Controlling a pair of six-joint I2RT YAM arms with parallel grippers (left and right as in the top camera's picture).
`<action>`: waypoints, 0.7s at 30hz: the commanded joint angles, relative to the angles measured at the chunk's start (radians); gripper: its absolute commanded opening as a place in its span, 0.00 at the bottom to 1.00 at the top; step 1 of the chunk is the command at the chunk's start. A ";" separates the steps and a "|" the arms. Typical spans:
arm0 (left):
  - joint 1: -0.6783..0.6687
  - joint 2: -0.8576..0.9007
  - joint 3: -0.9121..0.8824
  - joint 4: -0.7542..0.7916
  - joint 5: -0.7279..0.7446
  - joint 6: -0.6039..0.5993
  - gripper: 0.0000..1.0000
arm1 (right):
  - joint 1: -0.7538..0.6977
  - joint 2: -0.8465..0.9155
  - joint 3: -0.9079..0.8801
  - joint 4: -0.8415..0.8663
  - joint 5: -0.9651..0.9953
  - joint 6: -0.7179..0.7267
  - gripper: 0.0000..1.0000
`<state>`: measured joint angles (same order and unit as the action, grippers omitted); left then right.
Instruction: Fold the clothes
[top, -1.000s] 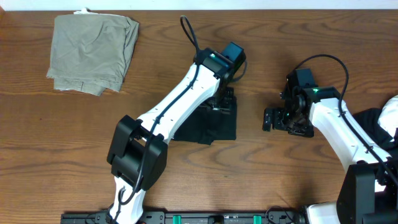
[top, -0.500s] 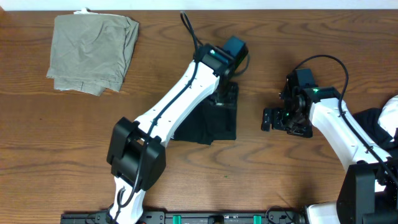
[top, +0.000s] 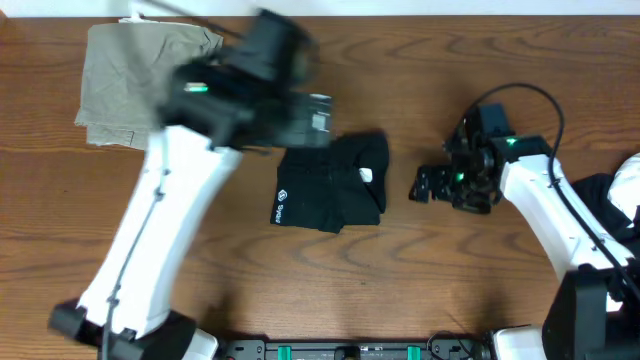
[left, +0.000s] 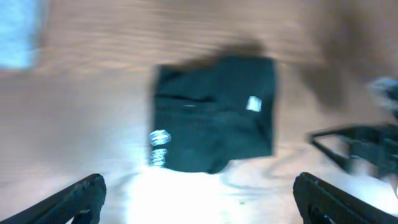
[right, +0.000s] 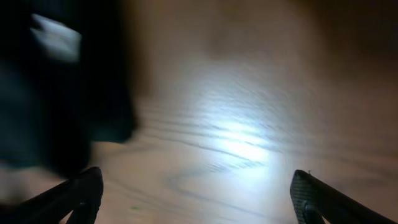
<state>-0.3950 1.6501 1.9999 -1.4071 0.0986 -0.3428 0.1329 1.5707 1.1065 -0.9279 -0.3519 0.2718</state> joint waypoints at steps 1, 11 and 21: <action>0.106 0.003 -0.004 -0.044 -0.029 0.005 0.98 | 0.000 -0.065 0.092 0.037 -0.211 -0.039 0.85; 0.347 0.005 -0.299 0.065 -0.029 -0.055 0.98 | 0.193 -0.013 0.117 0.378 -0.416 0.173 0.05; 0.554 0.005 -0.521 0.125 0.002 -0.179 0.98 | 0.392 0.180 0.117 0.685 -0.416 0.330 0.01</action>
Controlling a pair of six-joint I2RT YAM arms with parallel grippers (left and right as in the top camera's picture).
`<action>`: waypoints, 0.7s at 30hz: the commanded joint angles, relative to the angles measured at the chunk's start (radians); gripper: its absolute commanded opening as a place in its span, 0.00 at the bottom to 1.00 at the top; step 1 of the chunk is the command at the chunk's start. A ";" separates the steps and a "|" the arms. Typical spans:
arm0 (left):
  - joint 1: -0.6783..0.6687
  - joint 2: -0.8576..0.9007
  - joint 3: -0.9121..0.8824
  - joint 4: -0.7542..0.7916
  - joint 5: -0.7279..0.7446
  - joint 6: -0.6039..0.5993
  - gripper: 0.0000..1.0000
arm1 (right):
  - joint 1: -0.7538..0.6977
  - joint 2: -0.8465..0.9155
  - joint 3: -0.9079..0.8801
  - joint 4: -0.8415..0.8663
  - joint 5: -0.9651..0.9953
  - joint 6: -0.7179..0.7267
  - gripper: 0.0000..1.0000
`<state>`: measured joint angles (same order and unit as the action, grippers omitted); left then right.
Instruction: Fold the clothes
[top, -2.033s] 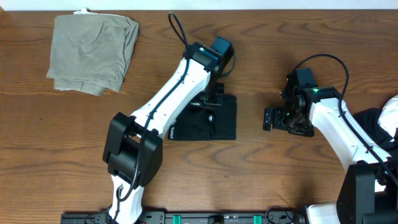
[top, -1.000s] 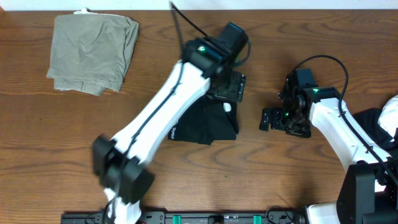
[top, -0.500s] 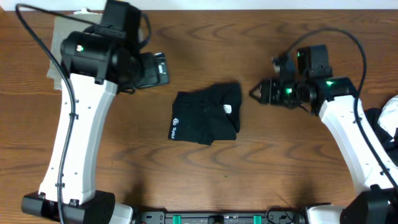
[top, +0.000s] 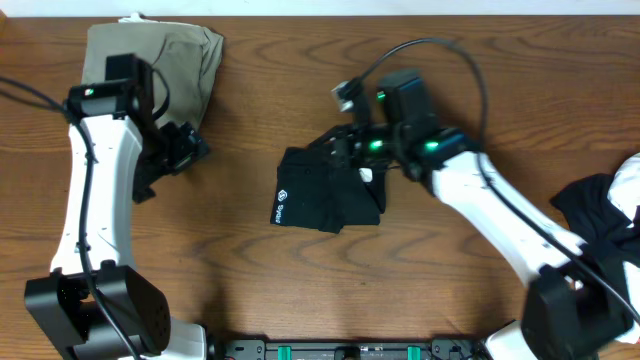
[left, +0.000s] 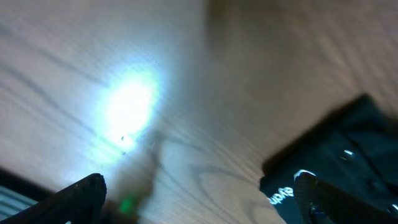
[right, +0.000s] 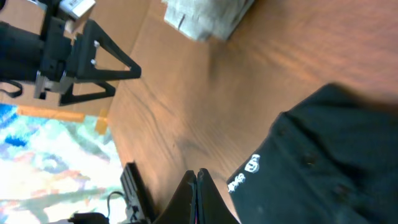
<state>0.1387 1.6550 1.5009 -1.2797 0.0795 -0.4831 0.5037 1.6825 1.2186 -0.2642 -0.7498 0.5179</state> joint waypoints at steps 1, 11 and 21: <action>0.027 0.000 -0.031 -0.004 0.029 -0.038 0.98 | 0.022 0.098 0.005 0.032 -0.021 0.116 0.01; 0.028 0.000 -0.044 -0.005 0.040 -0.034 0.98 | -0.004 0.347 0.004 -0.002 -0.080 0.132 0.01; 0.029 0.000 -0.044 0.000 0.040 -0.034 0.98 | -0.021 0.324 0.005 -0.159 0.054 0.118 0.01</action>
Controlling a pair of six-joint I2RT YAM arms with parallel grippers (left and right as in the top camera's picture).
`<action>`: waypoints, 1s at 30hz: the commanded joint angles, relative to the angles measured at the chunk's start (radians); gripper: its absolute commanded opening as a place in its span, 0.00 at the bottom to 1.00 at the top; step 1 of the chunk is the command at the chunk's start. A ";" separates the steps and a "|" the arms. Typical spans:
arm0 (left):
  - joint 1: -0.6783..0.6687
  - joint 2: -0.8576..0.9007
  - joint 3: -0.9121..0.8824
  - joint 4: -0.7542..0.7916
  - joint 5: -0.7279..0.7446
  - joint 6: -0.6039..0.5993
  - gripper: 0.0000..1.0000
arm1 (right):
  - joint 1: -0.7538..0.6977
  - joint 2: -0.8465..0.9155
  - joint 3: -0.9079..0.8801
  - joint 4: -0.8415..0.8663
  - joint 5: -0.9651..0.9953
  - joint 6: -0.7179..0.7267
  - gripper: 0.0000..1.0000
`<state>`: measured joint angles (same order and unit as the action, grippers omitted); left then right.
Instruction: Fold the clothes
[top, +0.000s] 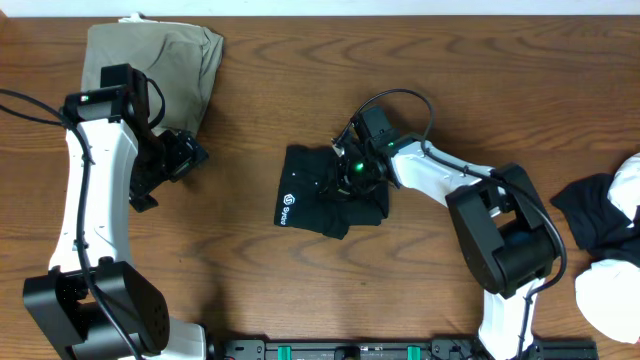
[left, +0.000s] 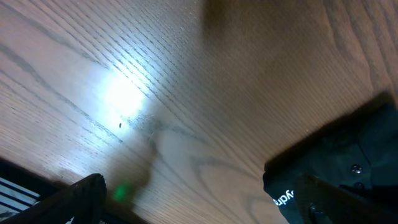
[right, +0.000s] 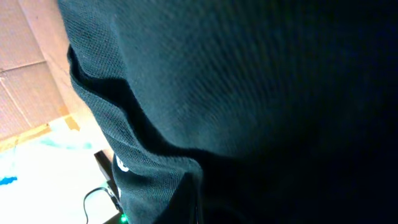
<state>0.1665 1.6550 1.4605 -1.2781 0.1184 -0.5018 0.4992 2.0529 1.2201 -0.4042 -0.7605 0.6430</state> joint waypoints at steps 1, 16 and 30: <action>0.001 0.000 -0.004 -0.002 0.001 -0.015 0.98 | -0.019 -0.075 0.003 -0.025 0.064 -0.018 0.01; 0.000 0.000 -0.003 0.008 0.005 -0.016 0.98 | -0.007 -0.397 -0.003 -0.150 0.062 -0.153 0.32; 0.000 0.000 -0.004 0.009 0.031 -0.016 0.98 | 0.045 -0.114 -0.057 -0.097 -0.019 -0.143 0.25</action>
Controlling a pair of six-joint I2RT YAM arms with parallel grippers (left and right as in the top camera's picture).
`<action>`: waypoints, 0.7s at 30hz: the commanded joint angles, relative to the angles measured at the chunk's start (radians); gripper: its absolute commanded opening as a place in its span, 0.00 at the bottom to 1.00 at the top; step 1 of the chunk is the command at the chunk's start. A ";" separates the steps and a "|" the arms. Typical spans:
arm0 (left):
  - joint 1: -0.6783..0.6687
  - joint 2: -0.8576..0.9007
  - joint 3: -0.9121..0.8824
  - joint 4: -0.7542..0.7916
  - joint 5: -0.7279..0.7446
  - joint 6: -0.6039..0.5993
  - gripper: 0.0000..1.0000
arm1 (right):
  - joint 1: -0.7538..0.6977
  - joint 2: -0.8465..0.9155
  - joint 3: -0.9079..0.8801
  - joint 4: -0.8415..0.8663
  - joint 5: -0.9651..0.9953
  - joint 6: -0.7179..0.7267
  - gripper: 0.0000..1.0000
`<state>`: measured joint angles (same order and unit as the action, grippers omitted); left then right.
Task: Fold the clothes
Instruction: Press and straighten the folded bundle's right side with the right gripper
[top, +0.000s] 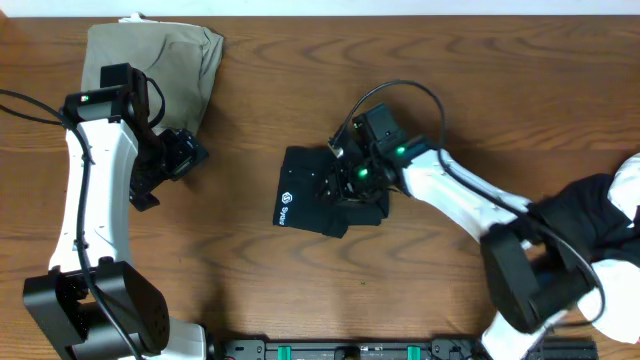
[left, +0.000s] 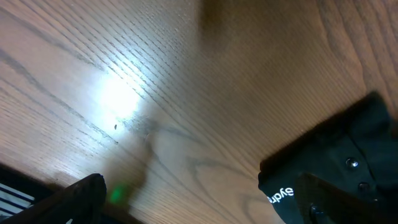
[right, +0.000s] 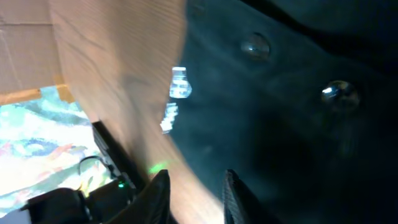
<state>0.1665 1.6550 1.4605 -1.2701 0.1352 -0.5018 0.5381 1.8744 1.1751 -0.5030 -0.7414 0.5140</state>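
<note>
A folded black garment (top: 322, 198) with a white logo lies mid-table. Its buttons (right: 339, 93) and logo (right: 177, 84) show close up in the right wrist view. My right gripper (top: 357, 178) is low over the garment's upper right part. Its fingers (right: 158, 196) stand slightly apart, open, over the cloth's edge and bare wood, and I see no fold pinched between them. My left gripper (top: 175, 158) hangs wide open over bare wood, well left of the garment, whose corner (left: 348, 162) shows at the right of the left wrist view.
A folded tan garment (top: 150, 65) lies at the back left corner, just behind the left arm. A heap of black cloth (top: 590, 215) and something white (top: 625, 185) lie at the right edge. The wooden table (top: 250, 280) runs to the front rail.
My right gripper was shut and pressed close on the black cloth; now its fingers stand apart and a little higher over the garment's edge. The left arm has not moved.
At first my left arm was over the black garment, open, with the right arm off to its right. Then the left arm stood at the left near the tan garment and the right gripper, shut, reached the black garment. It then pressed on the cloth, and now it is open.
</note>
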 joint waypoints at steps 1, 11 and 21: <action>0.000 0.000 -0.004 0.000 0.014 -0.016 0.98 | 0.006 0.087 -0.012 0.002 -0.038 -0.014 0.24; 0.000 0.000 -0.004 0.001 0.014 -0.016 0.98 | 0.002 0.162 -0.012 0.017 -0.034 -0.036 0.11; 0.000 0.000 -0.004 0.001 0.014 -0.015 0.98 | -0.056 -0.134 -0.012 0.016 -0.033 -0.041 0.11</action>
<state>0.1665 1.6550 1.4605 -1.2701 0.1505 -0.5018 0.5056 1.8496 1.1587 -0.4980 -0.7704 0.4915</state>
